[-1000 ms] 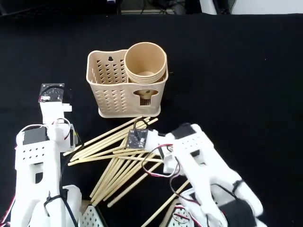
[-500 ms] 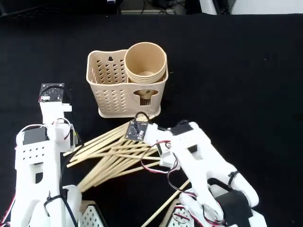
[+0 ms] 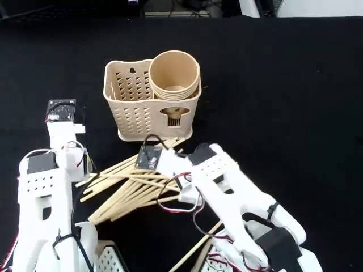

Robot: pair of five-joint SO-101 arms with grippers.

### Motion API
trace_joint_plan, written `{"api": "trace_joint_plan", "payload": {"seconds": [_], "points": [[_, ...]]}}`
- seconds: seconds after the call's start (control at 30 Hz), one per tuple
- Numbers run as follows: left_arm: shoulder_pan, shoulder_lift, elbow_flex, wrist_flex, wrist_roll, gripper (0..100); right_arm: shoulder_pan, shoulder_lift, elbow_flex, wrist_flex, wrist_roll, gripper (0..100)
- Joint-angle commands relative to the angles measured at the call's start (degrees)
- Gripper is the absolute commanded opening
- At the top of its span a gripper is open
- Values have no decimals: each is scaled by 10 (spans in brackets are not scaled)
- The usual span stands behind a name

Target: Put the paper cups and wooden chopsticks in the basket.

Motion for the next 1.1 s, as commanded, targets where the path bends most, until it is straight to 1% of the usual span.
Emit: {"api": "trace_joint_plan", "payload": {"seconds": [0.0, 0.13, 0.27, 0.33, 0.4, 0.47, 0.53, 0.67, 0.87, 1.07], "points": [[0, -5, -3, -6, 4, 152, -2, -26, -29, 30, 24, 195], [0, -5, -3, -5, 4, 152, 48, -90, -31, 84, 72, 157], [0, -5, -3, -5, 4, 152, 146, -166, -30, 152, 118, 107], [0, -5, -3, -7, 4, 152, 200, -190, -27, 186, 158, 82], [0, -5, -3, -9, 4, 152, 251, -199, -15, 197, 217, 90], [0, -5, -4, -9, 4, 152, 286, -199, 6, 196, 262, 116], [0, -5, -4, -9, 4, 152, 295, -199, 25, 196, 271, 145], [0, -5, -4, -9, 5, 152, 297, -199, 57, 187, 258, 159], [0, -5, -4, -9, 5, 152, 297, -199, 93, 122, 106, 158], [0, -5, -4, -10, 5, 152, 294, -199, 93, 111, 17, 162]]}}
